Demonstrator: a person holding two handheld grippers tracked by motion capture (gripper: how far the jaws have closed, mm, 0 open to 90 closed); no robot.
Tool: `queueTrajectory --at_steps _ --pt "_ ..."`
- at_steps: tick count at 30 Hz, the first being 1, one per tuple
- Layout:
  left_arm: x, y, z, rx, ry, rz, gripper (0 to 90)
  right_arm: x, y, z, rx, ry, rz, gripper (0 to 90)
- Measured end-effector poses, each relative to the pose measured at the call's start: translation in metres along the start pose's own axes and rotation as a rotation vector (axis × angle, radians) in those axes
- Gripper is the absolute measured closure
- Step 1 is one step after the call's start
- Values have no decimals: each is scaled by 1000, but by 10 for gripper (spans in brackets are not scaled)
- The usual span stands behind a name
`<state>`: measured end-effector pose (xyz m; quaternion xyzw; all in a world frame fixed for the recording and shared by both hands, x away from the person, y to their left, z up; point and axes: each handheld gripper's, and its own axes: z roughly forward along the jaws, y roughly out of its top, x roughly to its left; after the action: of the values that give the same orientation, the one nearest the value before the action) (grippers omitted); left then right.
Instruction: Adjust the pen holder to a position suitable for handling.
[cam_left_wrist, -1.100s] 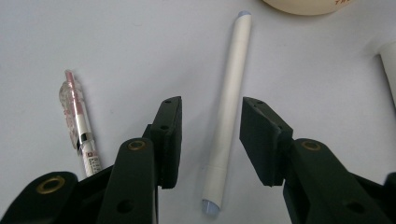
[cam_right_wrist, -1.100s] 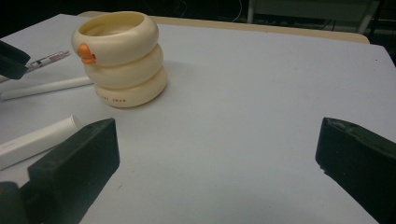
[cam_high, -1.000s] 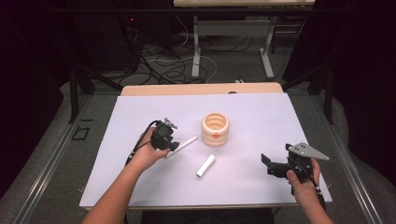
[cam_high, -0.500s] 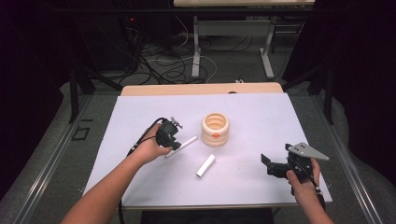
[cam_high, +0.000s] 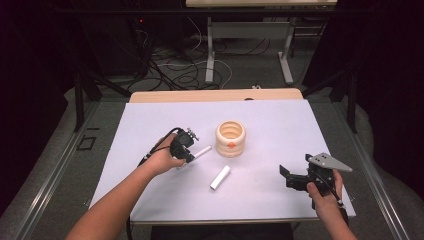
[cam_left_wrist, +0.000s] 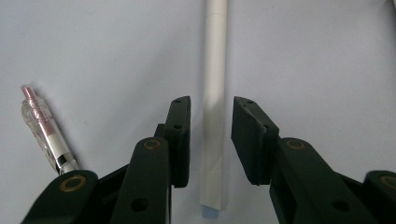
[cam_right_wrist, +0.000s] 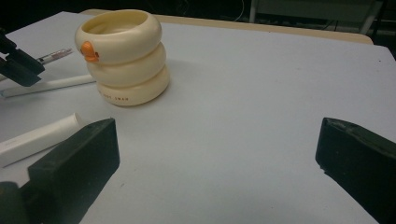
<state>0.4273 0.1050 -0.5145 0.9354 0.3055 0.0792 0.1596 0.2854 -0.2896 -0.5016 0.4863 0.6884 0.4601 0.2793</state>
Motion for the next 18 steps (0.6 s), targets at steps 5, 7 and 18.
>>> queueTrajectory --at_steps 5,7,18 --pt "1 0 3 18 -7 -10 712 1 0 0 4 2 8 0" --pt "1 0 4 22 -11 -16 717 1 0 0 4 2 9 0" --pt "-1 2 9 48 -15 0 746 1 0 0 5 3 9 0"
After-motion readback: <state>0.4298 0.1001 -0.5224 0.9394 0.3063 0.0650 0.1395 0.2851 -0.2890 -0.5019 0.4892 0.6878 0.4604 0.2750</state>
